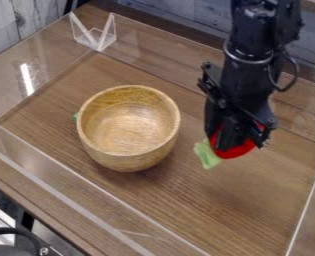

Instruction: Move the red object to the left side of the table

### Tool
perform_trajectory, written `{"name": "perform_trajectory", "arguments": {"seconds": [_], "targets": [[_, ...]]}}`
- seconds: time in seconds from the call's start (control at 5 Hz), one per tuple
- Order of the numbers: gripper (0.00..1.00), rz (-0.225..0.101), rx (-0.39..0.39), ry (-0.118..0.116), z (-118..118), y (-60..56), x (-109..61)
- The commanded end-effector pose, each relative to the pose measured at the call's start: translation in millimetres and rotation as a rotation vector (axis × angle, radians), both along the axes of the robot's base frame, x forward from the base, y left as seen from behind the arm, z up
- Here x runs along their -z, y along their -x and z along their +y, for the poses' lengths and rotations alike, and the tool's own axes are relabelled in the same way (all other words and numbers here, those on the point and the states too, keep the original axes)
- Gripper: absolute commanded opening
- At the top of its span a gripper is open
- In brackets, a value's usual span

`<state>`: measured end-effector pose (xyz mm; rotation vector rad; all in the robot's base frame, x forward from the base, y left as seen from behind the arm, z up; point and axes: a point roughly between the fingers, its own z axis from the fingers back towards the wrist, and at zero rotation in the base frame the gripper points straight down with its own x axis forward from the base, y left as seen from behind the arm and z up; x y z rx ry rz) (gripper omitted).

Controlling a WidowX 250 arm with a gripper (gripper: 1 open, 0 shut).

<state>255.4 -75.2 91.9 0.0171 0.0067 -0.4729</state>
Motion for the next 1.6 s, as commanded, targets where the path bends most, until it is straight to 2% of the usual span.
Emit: {"name": "perform_trajectory", "arguments": {"seconds": [0.0,0.2,0.4,0.8,1.2,1.4], "targets": [[0.00,-0.071,0.016,0.024,-6.2,-0.5,-14.4],[0.00,-0.093,-0.021,0.028,-1.3,-1.6,-30.1],[0.00,-0.107,-0.056,0.037,0.5,-3.7,-38.9],[0.00,-0.101,-0.042,0.072,-13.7,-20.0,-33.7],[0.00,-0.096,0.007,0.092,9.1,-13.4,-36.9],[0.00,-0.093,0.020,0.106,6.2,-5.7,-34.0]]}}
